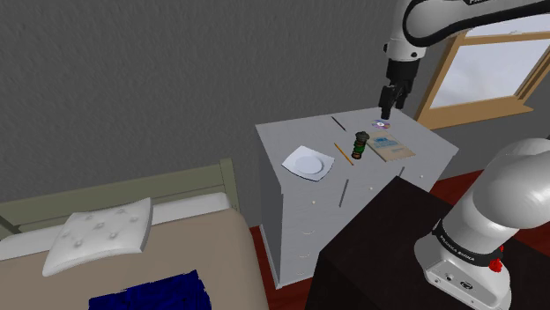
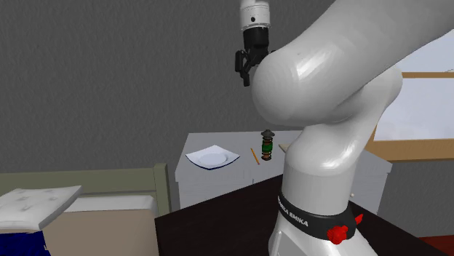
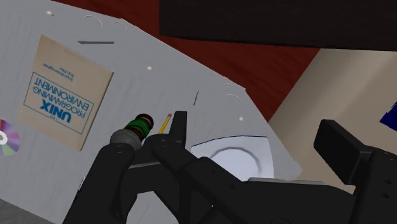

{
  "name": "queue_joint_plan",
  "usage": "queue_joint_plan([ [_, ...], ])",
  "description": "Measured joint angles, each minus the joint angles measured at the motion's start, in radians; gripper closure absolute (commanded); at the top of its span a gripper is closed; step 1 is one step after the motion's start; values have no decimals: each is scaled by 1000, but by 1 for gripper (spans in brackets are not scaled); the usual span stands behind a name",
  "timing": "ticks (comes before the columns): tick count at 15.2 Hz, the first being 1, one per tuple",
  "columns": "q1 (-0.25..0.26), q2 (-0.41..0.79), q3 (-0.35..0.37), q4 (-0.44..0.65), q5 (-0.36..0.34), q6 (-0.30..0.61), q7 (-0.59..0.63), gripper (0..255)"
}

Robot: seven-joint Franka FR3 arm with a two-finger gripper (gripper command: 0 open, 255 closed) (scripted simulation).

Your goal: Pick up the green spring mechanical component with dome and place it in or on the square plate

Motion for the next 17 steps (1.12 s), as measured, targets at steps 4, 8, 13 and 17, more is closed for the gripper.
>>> queue_joint_plan([
  [4, -13, 119, -61, -4, -14, 146, -39, 0],
  [8, -22, 253, -127, 12, -10, 288, -92, 0],
  [13, -23, 450, -206, 78, 44, 444, -189, 0],
  [17, -24, 624, -249, 161, 142, 543, -290, 0],
])
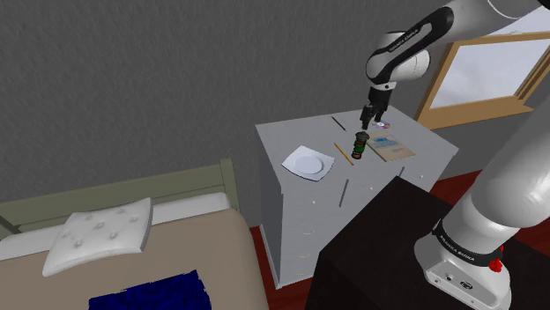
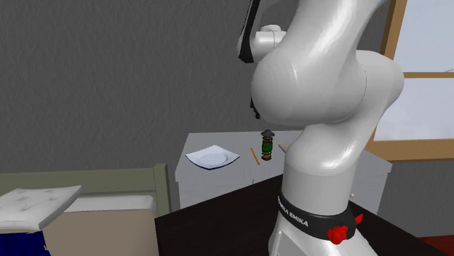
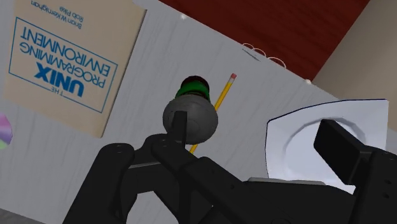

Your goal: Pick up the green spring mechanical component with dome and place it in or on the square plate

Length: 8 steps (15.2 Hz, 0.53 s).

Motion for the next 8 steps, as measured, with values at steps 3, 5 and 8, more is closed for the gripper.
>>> queue_joint_plan([
  [3, -19, 114, -13, 60, 89, 53, -86, 0],
  [5, -37, 204, -5, 115, 159, 84, -143, 0],
  [8, -53, 261, 7, 130, 205, 122, -178, 0],
])
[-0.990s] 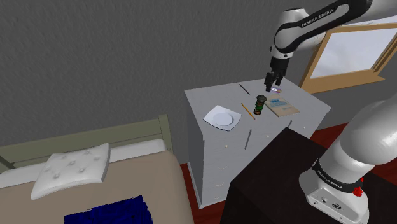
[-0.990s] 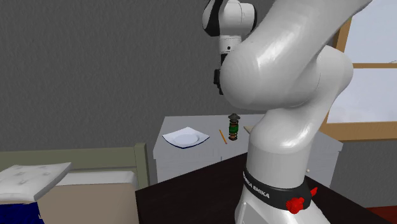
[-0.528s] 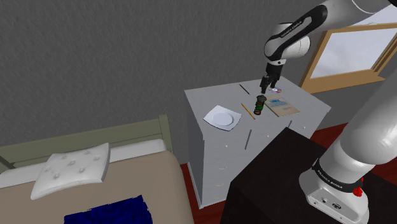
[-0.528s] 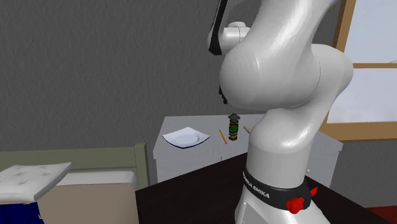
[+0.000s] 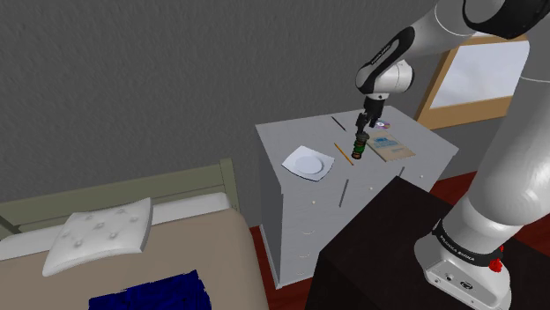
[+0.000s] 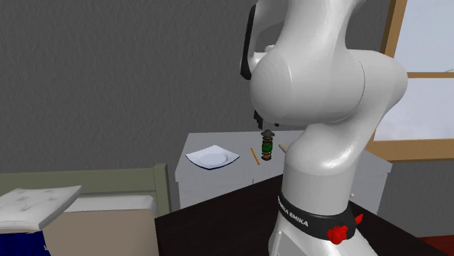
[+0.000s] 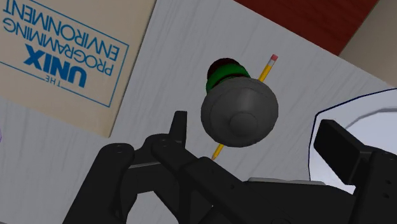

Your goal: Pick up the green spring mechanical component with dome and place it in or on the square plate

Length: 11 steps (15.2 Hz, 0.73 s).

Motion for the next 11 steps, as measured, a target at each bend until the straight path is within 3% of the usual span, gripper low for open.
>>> queue_joint_plan([
  [5, -18, 61, 20, 3, 46, 53, -36, 0],
  [11, -20, 68, 22, 0, 52, 62, -40, 0],
])
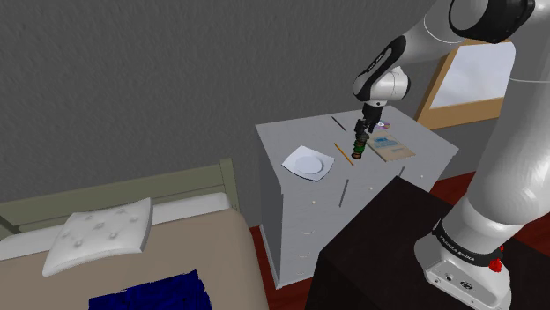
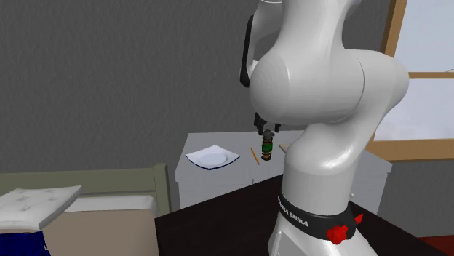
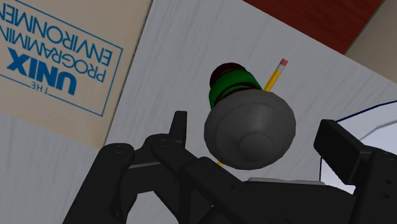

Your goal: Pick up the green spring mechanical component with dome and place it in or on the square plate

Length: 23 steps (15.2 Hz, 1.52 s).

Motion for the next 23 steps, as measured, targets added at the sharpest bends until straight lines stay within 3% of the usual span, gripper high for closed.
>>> queue_joint_plan([
  [1, 0, 0, 0, 0, 0, 0, 0, 255],
  [12, 1, -5, -2, 0, -4, -5, 3, 255],
  [23, 28, -122, -39, 16, -91, -125, 63, 255],
])
